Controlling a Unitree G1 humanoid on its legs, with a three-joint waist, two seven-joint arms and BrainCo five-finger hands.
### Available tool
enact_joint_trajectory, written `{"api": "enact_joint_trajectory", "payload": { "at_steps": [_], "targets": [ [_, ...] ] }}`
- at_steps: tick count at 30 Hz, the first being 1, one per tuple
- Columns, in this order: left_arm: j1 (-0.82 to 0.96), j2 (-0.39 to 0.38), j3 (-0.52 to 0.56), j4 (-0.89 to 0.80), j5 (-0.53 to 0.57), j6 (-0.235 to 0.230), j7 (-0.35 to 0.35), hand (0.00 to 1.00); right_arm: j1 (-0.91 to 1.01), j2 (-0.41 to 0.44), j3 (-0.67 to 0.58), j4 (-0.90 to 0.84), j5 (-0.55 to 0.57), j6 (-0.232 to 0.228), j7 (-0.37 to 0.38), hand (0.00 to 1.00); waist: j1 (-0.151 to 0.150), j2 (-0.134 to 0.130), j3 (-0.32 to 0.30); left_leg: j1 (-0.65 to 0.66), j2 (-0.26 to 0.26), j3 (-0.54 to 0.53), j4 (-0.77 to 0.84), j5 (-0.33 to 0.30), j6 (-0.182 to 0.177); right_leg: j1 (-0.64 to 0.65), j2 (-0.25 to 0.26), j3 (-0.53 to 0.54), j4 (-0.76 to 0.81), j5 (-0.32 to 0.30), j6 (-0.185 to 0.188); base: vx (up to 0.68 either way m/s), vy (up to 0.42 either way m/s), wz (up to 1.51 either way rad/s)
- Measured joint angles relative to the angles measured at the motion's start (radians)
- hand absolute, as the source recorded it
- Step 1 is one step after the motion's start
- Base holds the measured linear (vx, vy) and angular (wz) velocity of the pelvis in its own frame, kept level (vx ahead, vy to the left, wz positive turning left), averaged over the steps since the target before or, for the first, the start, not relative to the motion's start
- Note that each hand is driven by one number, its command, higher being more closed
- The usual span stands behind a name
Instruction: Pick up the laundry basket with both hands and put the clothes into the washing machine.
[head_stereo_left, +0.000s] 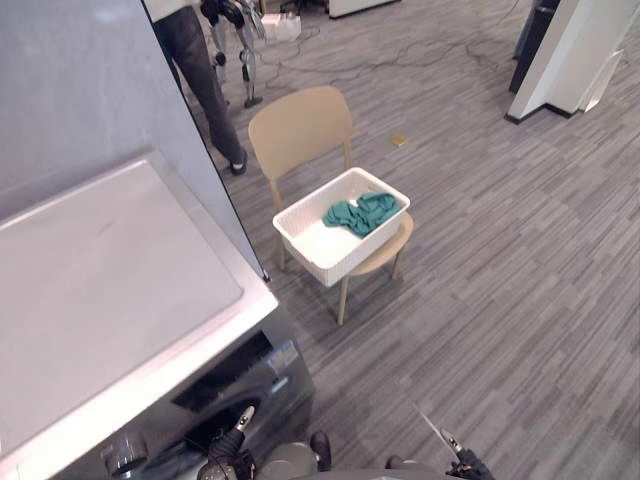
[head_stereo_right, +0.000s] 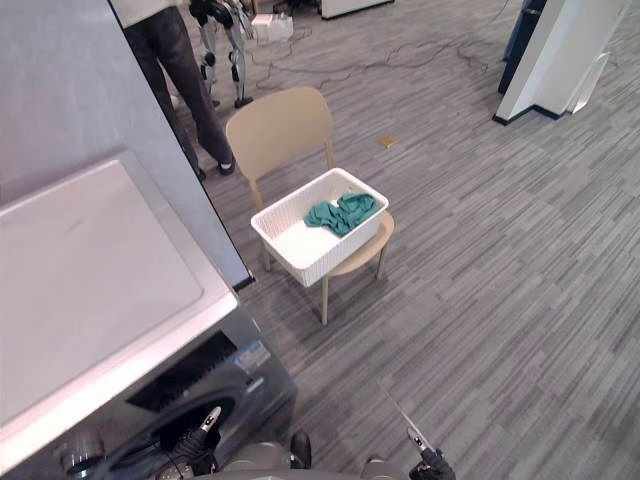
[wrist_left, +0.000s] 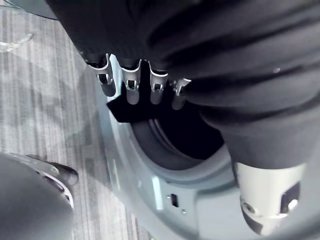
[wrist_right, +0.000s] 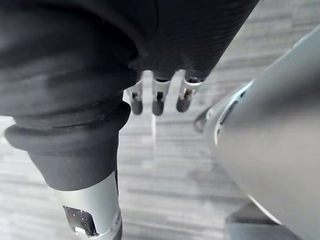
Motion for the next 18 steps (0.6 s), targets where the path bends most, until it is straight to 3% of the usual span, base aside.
{"api": "enact_joint_trajectory", "payload": {
  "at_steps": [3,5,6,7,9,11,13,14,15,16,17,18],
  "targets": [
    [-0.002,0.030,-0.045,0.011,-0.049,0.039,0.013,0.00,0.015,0.009,0.038,-0.019,0.003,-0.001,0.006,0.00,-0.030,-0.020,0.000,0.082,-0.015,-0.062,0.032,-0.019,0.028,-0.117,-0.054,-0.001,0.371,0.027,0.011,0.34,0.013,0.64],
    [-0.004,0.036,-0.064,0.016,-0.056,0.040,0.013,0.00,0.012,0.001,0.035,-0.018,0.004,-0.001,0.005,0.00,-0.035,-0.017,0.004,0.104,0.002,-0.116,0.029,-0.018,0.027,-0.130,-0.113,-0.073,0.364,0.005,-0.028,0.33,-0.080,1.14],
    [-0.007,0.037,-0.072,0.017,-0.056,0.040,0.017,0.00,0.012,-0.005,0.034,-0.017,0.004,-0.001,0.004,0.00,-0.033,-0.014,0.006,0.113,0.012,-0.134,0.024,-0.017,0.025,-0.130,-0.136,-0.098,0.335,-0.003,-0.041,0.32,-0.112,1.14],
    [-0.002,0.047,-0.091,0.017,-0.055,0.040,0.032,0.00,0.015,-0.012,0.025,-0.015,0.004,-0.005,-0.006,0.00,-0.029,0.000,0.009,0.129,0.036,-0.181,0.013,-0.019,-0.007,-0.118,-0.180,-0.116,0.181,-0.003,-0.044,0.29,-0.161,0.92],
    [0.009,0.068,-0.110,0.018,-0.052,0.038,0.031,0.00,0.025,-0.008,0.007,-0.006,0.007,-0.007,-0.014,0.00,-0.030,0.000,0.008,0.141,0.066,-0.226,0.016,-0.032,-0.037,-0.081,-0.185,-0.075,-0.054,0.024,-0.038,0.29,-0.274,0.82],
    [0.024,0.099,-0.139,0.021,-0.051,0.033,0.051,0.00,0.036,0.018,-0.063,0.039,0.009,-0.002,-0.014,0.00,-0.030,-0.022,-0.005,0.140,0.096,-0.292,0.046,-0.072,-0.101,-0.039,-0.177,0.056,-0.306,0.148,-0.007,0.32,-0.548,0.89],
    [0.052,0.151,-0.140,0.021,-0.043,0.025,0.047,0.00,0.050,0.035,-0.123,0.081,0.010,0.014,-0.015,0.00,-0.034,-0.065,-0.028,0.140,0.117,-0.344,0.061,-0.110,-0.156,-0.019,-0.174,0.078,-0.331,0.277,0.034,0.20,-0.545,0.78],
    [0.063,0.159,-0.139,0.021,-0.026,0.020,0.039,0.00,0.052,0.035,-0.150,0.106,0.009,0.023,-0.014,0.00,-0.033,-0.065,-0.033,0.144,0.137,-0.365,0.073,-0.144,-0.184,0.004,-0.167,0.044,-0.321,0.169,0.123,0.13,-0.527,0.43],
    [0.069,0.119,-0.132,0.035,-0.015,0.020,0.022,0.00,0.039,0.002,-0.181,0.127,0.006,0.028,-0.010,0.00,-0.033,0.000,-0.031,0.141,0.218,-0.383,0.095,-0.168,-0.205,0.017,-0.098,0.003,-0.308,0.113,0.090,0.17,-0.550,0.22],
    [0.076,0.083,-0.120,0.058,-0.015,0.016,0.009,0.00,0.032,-0.019,-0.187,0.130,0.000,0.027,-0.011,0.00,-0.028,0.030,-0.036,0.135,0.247,-0.389,0.124,-0.149,-0.213,0.014,-0.060,-0.006,-0.288,0.076,0.064,0.20,-0.597,0.03],
    [0.083,0.055,-0.091,0.065,-0.020,0.013,-0.002,0.00,0.027,-0.029,-0.187,0.134,-0.005,0.030,-0.012,0.00,-0.031,0.042,-0.038,0.110,0.265,-0.411,0.187,-0.121,-0.209,0.022,-0.035,-0.014,-0.272,0.059,0.048,0.17,-0.452,0.13],
    [0.091,0.054,-0.046,0.066,-0.022,0.013,-0.013,0.00,0.027,-0.033,-0.186,0.136,-0.011,0.031,-0.010,0.00,-0.036,0.043,-0.038,0.049,0.278,-0.449,0.310,-0.074,-0.165,0.055,-0.012,-0.050,-0.274,0.032,0.028,0.12,-0.462,0.32]
  ]
}}
